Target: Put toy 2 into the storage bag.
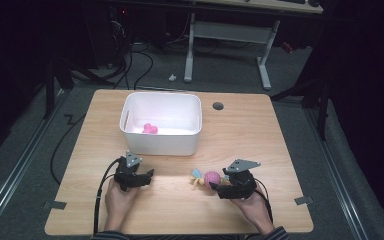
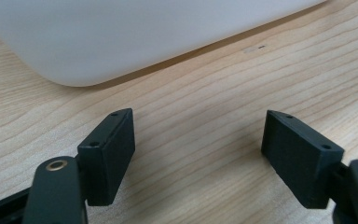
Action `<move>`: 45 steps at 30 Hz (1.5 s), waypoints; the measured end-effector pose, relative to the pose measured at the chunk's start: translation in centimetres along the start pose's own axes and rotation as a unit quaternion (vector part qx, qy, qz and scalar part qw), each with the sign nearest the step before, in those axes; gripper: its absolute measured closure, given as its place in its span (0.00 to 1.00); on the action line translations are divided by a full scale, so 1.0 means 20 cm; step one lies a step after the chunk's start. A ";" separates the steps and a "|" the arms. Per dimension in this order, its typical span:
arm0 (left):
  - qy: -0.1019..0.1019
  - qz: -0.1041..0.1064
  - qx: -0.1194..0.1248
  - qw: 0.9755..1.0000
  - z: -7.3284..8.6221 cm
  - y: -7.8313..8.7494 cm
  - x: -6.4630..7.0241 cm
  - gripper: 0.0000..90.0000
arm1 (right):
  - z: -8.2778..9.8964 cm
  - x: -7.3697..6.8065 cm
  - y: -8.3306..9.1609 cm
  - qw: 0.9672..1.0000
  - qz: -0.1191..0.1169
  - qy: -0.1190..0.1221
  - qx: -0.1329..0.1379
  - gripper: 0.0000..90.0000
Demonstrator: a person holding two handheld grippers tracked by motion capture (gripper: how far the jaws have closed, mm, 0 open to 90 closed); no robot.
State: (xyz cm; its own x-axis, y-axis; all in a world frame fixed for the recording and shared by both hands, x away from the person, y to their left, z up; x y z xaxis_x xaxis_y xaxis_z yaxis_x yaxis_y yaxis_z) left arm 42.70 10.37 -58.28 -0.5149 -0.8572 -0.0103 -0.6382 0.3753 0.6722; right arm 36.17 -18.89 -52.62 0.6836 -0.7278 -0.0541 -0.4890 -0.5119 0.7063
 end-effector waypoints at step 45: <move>0.001 0.003 0.000 1.000 0.00 0.00 0.00 0.28 | -0.01 0.01 -0.04 0.998 -0.050 0.000 -0.031 0.37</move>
State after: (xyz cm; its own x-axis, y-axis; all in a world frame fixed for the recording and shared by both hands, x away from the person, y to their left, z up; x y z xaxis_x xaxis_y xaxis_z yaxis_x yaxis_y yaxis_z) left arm 42.69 10.39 -58.27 -0.5182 -0.8552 -0.0042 -0.6347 0.3813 0.6721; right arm 36.84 -18.61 -53.04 0.7274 -0.6743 -0.1275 -0.3832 -0.5533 0.7396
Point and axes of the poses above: each handheld gripper's, and its own axes: y roughly backward along the jaws, z roughly out of its underside, x roughly to its right, the point moved 7 cm from there along -y, roughly forward along the jaws, and after that the axes turned 2 degrees about -z, right-handed, at the moved point
